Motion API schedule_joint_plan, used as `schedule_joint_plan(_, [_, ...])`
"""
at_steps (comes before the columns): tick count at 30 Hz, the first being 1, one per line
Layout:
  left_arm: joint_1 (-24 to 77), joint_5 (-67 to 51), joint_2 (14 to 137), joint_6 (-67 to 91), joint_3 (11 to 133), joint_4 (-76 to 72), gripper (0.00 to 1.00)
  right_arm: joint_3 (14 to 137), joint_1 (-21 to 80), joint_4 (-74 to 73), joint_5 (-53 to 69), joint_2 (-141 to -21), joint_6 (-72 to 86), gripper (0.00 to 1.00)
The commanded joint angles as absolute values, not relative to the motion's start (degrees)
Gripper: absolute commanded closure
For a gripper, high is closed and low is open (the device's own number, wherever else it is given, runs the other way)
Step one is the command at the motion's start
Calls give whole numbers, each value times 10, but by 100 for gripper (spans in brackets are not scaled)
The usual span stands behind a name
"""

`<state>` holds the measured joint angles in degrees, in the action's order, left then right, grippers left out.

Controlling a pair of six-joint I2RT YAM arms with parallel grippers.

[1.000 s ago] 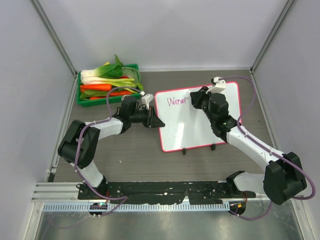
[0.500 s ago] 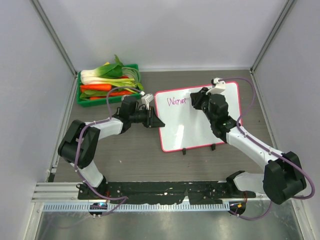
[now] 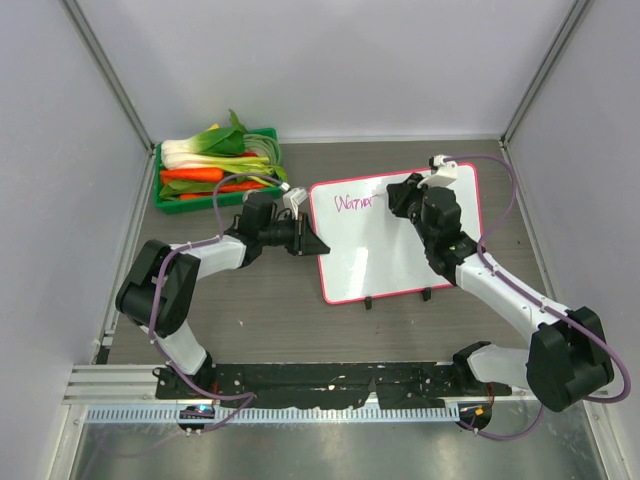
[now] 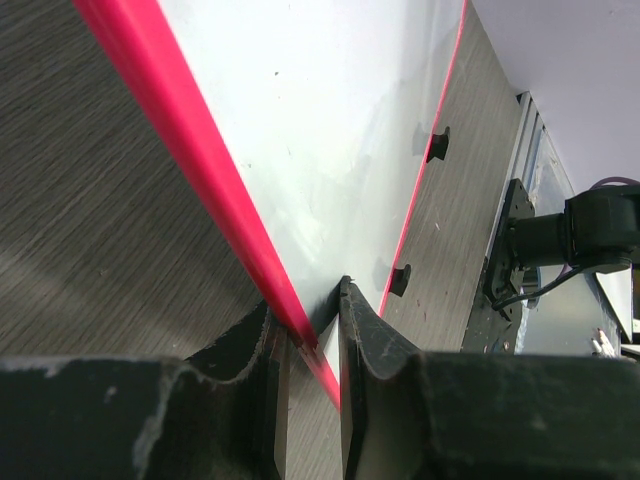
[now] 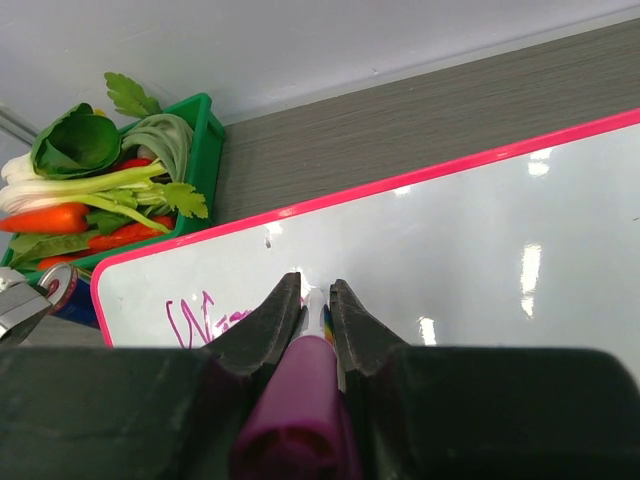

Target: Write a sentence on the whiteboard

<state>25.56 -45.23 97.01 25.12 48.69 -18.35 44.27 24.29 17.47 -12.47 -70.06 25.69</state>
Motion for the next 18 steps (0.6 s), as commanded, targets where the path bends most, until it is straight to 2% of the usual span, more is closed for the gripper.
schedule_joint_plan(1, [272, -408, 991, 183, 481, -134, 100, 443, 238, 175, -128, -679, 256, 98])
schedule_joint_plan(7, [272, -409, 990, 184, 482, -134, 100, 450, 239, 206, -95, -669, 272, 99])
schedule_joint_plan(18, [272, -409, 990, 183, 481, -134, 100, 439, 237, 223, -109, -717, 279, 99])
